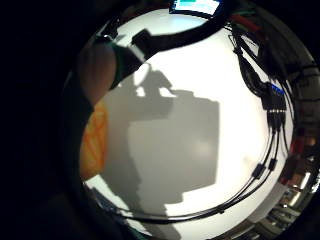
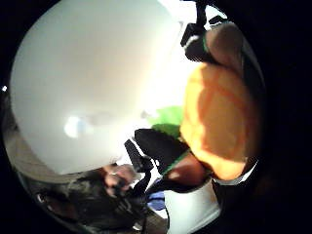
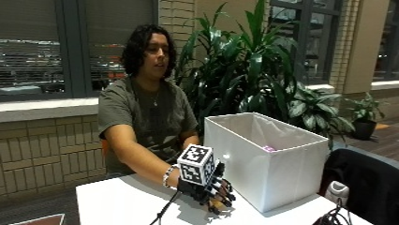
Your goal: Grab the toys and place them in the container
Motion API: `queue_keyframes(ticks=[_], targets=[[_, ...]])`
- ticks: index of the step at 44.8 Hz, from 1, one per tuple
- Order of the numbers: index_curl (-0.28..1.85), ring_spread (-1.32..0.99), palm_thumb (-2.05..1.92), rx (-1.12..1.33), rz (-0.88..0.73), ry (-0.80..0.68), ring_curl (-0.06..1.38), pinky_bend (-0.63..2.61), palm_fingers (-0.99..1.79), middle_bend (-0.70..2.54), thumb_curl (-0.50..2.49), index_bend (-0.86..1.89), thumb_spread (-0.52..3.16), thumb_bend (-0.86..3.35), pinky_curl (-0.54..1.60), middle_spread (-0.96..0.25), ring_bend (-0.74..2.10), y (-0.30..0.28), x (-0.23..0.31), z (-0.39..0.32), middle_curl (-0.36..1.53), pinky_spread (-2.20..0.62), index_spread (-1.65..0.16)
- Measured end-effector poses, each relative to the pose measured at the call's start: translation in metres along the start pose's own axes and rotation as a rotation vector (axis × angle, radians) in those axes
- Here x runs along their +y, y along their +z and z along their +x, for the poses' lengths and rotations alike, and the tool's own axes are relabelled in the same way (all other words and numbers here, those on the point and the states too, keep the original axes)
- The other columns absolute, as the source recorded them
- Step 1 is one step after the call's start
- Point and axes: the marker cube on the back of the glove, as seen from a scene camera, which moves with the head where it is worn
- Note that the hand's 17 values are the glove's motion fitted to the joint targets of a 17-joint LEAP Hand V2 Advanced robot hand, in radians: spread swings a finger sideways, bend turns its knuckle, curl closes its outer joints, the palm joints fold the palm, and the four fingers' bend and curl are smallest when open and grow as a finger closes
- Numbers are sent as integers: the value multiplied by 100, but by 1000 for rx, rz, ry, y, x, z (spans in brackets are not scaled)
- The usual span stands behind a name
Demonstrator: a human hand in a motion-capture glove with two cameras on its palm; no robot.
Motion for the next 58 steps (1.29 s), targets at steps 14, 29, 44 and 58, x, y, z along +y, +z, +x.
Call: queue_keyframes(ticks=[14, 29, 44, 58], targets=[[70, -40, 38, 91, 261, -106, 42, 115, 101, 63, 37, 20, 123, 18, 38, -36, 119, -8, 18, -8, 68, -34, -43], [89, -38, 49, -163, 603, -217, 54, 121, 112, 83, 52, 28, 112, 18, 47, -42, 136, -164, 84, -62, 87, -38, -45], [103, -37, 48, 42, 732, -642, 57, 121, 110, 88, 63, 33, 104, 12, 50, -45, 139, -295, 61, -220, 96, -39, -46], [109, -36, 41, 76, 634, -506, 57, 115, 100, 84, 69, 28, 103, 4, 48, -45, 136, -298, -47, -267, 99, -40, -46]])
